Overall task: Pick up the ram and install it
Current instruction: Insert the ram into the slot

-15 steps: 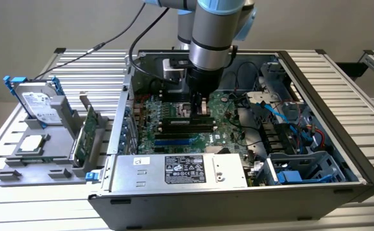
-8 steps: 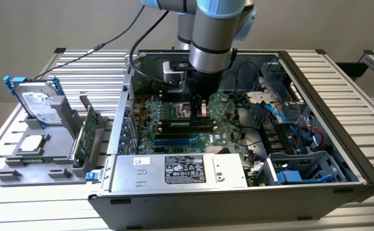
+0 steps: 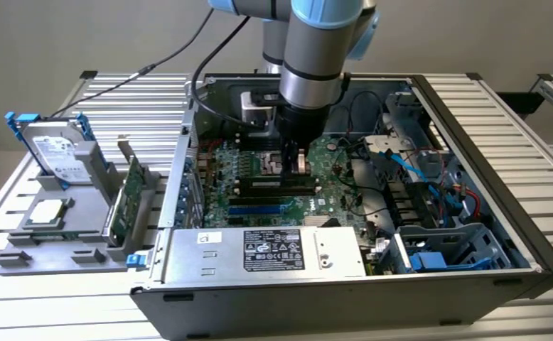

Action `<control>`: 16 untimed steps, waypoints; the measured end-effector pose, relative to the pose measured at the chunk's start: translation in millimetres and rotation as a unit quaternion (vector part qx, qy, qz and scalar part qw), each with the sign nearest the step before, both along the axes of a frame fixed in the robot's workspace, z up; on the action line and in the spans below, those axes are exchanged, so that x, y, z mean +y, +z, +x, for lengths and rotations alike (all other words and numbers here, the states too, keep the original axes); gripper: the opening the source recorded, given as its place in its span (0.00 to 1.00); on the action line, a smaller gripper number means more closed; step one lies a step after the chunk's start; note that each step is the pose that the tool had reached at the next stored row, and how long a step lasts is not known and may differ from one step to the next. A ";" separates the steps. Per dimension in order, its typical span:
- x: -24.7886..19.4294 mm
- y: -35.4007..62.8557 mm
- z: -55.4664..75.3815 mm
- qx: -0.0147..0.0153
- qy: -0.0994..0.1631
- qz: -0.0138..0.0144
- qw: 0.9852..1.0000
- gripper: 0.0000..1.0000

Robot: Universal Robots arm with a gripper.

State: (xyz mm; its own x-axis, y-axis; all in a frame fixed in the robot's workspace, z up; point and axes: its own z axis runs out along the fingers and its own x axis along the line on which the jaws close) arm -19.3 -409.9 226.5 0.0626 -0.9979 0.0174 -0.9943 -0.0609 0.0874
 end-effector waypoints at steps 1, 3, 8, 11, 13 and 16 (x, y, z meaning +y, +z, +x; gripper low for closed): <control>-0.2 -0.3 0.0 0.000 0.000 0.000 1.000 0.14; -0.4 -0.5 0.0 0.000 0.000 0.000 1.000 0.14; -0.5 -0.6 0.1 0.000 0.000 0.000 1.000 0.14; -0.5 -0.8 0.0 0.000 0.000 0.000 1.000 0.14; -0.5 -1.5 0.1 0.000 0.000 0.000 1.000 0.14; -0.5 -1.7 0.0 0.000 0.000 0.000 1.000 0.14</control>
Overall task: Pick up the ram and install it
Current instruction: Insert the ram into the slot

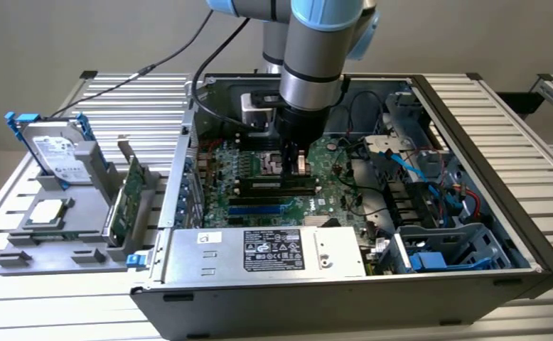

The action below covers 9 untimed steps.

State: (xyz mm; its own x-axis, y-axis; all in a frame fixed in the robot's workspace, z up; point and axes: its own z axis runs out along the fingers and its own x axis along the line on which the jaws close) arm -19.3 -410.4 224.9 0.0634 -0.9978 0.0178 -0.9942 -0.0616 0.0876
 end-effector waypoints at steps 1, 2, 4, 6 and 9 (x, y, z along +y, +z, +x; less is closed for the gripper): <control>0.0 -0.2 0.0 0.000 0.000 0.000 1.000 0.14; 0.0 -0.5 0.0 0.000 0.000 0.000 1.000 0.14; 0.1 -1.7 0.1 0.000 0.000 0.000 1.000 0.14; 0.0 -2.6 -0.1 0.000 0.000 0.000 1.000 0.14; 0.0 -3.0 -0.4 0.000 0.000 0.000 1.000 0.14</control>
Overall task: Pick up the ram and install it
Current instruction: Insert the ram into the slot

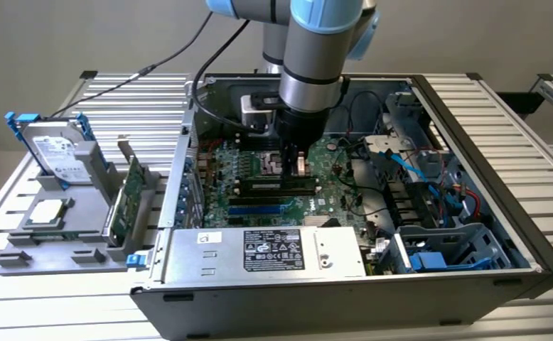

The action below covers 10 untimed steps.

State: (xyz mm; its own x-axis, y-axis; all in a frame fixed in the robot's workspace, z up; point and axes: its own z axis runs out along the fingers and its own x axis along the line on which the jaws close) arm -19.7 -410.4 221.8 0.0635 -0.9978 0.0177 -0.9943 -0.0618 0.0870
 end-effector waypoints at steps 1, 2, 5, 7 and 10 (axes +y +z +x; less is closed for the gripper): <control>0.0 -0.2 -0.1 0.000 0.000 0.000 1.000 0.14; 0.0 -0.3 -0.1 0.000 0.000 0.000 1.000 0.14; 0.1 -0.5 -0.2 0.000 0.000 0.000 1.000 0.14; 0.5 -0.7 -0.2 0.000 -0.001 0.000 1.000 0.14; 0.6 -1.5 -0.2 0.000 -0.002 0.000 1.000 0.14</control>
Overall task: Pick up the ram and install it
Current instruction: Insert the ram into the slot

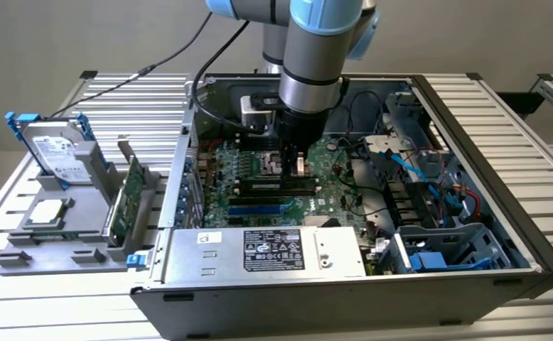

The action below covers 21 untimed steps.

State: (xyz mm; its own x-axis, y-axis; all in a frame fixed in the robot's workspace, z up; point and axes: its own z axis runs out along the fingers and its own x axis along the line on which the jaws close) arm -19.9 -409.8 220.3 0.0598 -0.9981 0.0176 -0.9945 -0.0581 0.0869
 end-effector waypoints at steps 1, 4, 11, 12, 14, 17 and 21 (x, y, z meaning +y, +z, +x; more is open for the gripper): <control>0.0 -0.1 0.0 0.000 0.000 0.000 1.000 0.14; 0.2 -0.4 0.0 0.000 0.000 0.000 1.000 0.14; 0.5 -0.4 0.5 0.000 0.000 0.000 1.000 0.14; 0.5 -0.4 0.5 0.000 0.000 0.000 1.000 0.14; 0.6 -0.4 0.6 0.000 0.000 0.000 1.000 0.14; 0.6 -0.6 0.6 0.000 0.000 0.000 1.000 0.14; 0.6 -2.3 0.6 0.000 0.000 0.000 1.000 0.14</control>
